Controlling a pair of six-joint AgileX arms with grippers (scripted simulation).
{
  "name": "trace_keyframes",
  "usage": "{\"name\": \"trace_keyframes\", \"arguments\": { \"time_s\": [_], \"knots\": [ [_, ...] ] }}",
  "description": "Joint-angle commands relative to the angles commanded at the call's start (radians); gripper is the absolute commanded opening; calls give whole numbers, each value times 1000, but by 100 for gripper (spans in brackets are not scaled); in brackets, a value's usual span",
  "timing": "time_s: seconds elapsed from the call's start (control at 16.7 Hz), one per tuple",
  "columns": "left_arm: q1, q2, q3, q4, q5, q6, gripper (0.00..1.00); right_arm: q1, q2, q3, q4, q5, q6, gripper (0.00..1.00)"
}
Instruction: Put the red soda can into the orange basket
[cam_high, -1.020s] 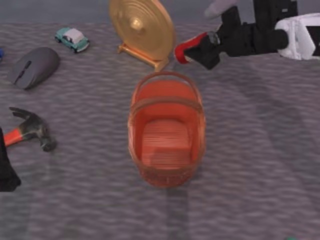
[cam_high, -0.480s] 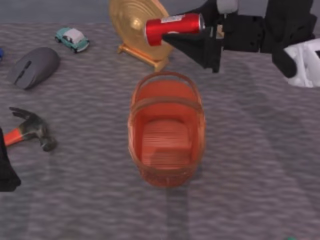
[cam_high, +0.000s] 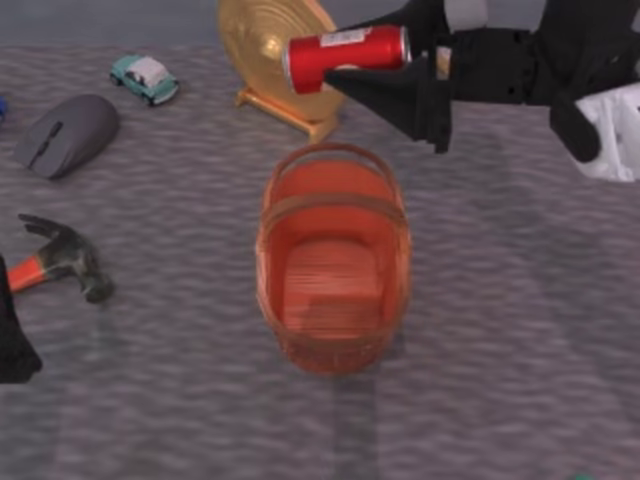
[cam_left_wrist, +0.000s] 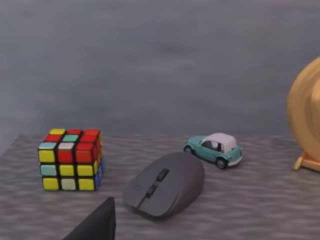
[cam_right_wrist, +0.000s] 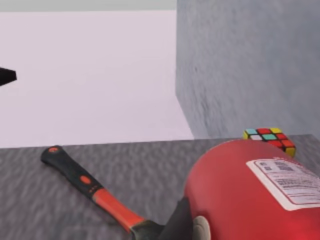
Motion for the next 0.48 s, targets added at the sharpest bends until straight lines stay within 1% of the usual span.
{"name": "trace_keyframes", "arguments": {
  "time_s": [0.18, 0.48],
  "knots": [
    [0, 0, 0, 0, 0, 0, 100, 2, 38, -9, 41, -2, -1, 0],
    [0, 0, 0, 0, 0, 0, 100, 7, 187, -57, 248, 1, -4, 0]
  ]
}}
